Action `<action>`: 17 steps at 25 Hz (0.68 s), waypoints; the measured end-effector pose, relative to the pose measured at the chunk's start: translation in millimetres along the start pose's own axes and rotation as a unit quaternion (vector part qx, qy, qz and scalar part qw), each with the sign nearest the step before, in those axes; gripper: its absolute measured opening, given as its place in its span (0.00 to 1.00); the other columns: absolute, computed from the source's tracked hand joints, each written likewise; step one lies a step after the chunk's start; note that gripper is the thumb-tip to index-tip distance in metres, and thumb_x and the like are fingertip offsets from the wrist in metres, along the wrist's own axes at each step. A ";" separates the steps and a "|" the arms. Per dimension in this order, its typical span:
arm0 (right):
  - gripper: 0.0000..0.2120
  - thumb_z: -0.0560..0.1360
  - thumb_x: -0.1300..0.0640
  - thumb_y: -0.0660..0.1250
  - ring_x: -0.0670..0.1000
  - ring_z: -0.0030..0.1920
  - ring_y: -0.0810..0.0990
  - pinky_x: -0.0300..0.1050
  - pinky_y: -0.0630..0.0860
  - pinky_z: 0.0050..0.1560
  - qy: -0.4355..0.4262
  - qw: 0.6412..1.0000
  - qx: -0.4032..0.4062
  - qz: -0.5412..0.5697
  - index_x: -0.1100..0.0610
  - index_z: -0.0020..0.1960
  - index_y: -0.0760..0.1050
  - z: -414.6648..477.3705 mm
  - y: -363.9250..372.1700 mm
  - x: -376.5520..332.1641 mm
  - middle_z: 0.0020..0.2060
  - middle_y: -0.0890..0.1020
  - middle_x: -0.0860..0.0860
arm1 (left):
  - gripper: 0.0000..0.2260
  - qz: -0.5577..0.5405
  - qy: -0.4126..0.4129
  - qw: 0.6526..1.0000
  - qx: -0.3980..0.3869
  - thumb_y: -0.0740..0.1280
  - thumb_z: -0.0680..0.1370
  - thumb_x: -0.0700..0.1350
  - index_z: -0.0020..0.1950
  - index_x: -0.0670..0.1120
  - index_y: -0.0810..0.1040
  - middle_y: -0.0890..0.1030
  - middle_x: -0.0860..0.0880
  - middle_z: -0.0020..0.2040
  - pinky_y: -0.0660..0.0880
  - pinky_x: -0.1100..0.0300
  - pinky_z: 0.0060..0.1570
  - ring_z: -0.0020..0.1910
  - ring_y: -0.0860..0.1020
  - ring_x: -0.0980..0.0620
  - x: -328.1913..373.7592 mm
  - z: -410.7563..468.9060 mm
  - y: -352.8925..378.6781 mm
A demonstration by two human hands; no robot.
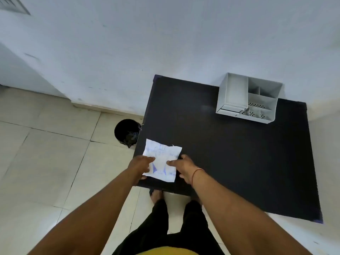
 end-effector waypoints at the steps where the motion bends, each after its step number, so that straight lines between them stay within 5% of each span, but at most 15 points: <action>1: 0.22 0.78 0.64 0.73 0.45 0.39 0.78 0.41 0.71 0.34 -0.004 1.000 -0.011 -0.008 0.60 0.70 0.73 2.8 6.4 -1.2 0.67 0.82 0.57 | 0.19 -0.004 -0.004 1.000 -0.001 0.73 0.80 0.53 0.65 0.43 0.78 0.83 0.41 0.59 0.80 0.45 0.55 0.54 0.82 0.42 1.8 1.3 0.4; 3: 0.15 0.79 0.63 0.73 0.50 0.45 0.83 0.46 0.81 0.42 -0.027 0.999 -0.008 -0.047 0.59 0.65 0.79 6.6 13.2 -3.7 0.64 0.84 0.58 | 0.25 -0.011 -0.003 1.000 -0.023 0.72 0.80 0.59 0.68 0.41 0.78 0.84 0.41 0.59 0.81 0.44 0.57 0.54 0.83 0.41 9.7 -5.2 -1.6; 5: 0.11 0.80 0.58 0.72 0.54 0.54 0.84 0.50 0.83 0.56 -0.152 0.973 0.057 -0.165 0.56 0.61 0.83 -0.7 15.1 -14.6 0.61 0.84 0.56 | 0.33 -0.059 -0.015 0.995 -0.074 0.69 0.79 0.67 0.69 0.41 0.79 0.84 0.39 0.62 0.80 0.42 0.65 0.58 0.84 0.39 22.7 -16.9 -2.4; 8: 0.11 0.79 0.55 0.69 0.55 0.63 0.79 0.51 0.77 0.66 -0.429 0.796 0.128 -0.406 0.53 0.60 0.84 -44.7 -0.8 -34.1 0.62 0.80 0.54 | 0.35 -0.213 -0.018 0.956 -0.199 0.67 0.78 0.70 0.68 0.41 0.83 0.86 0.36 0.63 0.78 0.37 0.68 0.62 0.84 0.35 52.6 -44.8 0.3; 10: 0.17 0.78 0.49 0.69 0.54 0.73 0.72 0.58 0.65 0.78 -0.470 0.735 0.106 -0.476 0.47 0.66 0.81 -75.5 -16.4 -38.3 0.71 0.77 0.52 | 0.24 -0.272 0.014 0.933 -0.234 0.68 0.83 0.56 0.72 0.41 0.80 0.88 0.37 0.61 0.80 0.37 0.65 0.60 0.85 0.36 73.5 -61.9 4.1; 12: 0.26 0.77 0.46 0.67 0.51 0.77 0.66 0.59 0.56 0.82 -0.426 0.771 0.113 -0.460 0.46 0.74 0.73 -99.5 -40.6 -50.4 0.76 0.72 0.49 | 0.19 -0.276 0.057 0.929 -0.240 0.67 0.84 0.42 0.75 0.42 0.77 0.88 0.39 0.60 0.84 0.39 0.56 0.58 0.86 0.37 92.2 -72.0 7.1; 17: 0.23 0.75 0.40 0.71 0.48 0.64 0.73 0.49 0.74 0.66 -0.333 0.838 0.185 -0.390 0.47 0.67 0.76 -119.8 -91.8 -74.1 0.54 0.81 0.44 | 0.17 -0.224 0.133 0.922 -0.285 0.67 0.84 0.38 0.73 0.47 0.78 0.87 0.42 0.65 0.85 0.39 0.55 0.63 0.85 0.37 131.6 -97.2 18.2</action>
Point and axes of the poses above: each hand's wrist, its own z-axis towards the middle knuckle, its own y-axis out of the palm, x = y × z, the point moved 2 cm from there along z, towards the middle knuckle
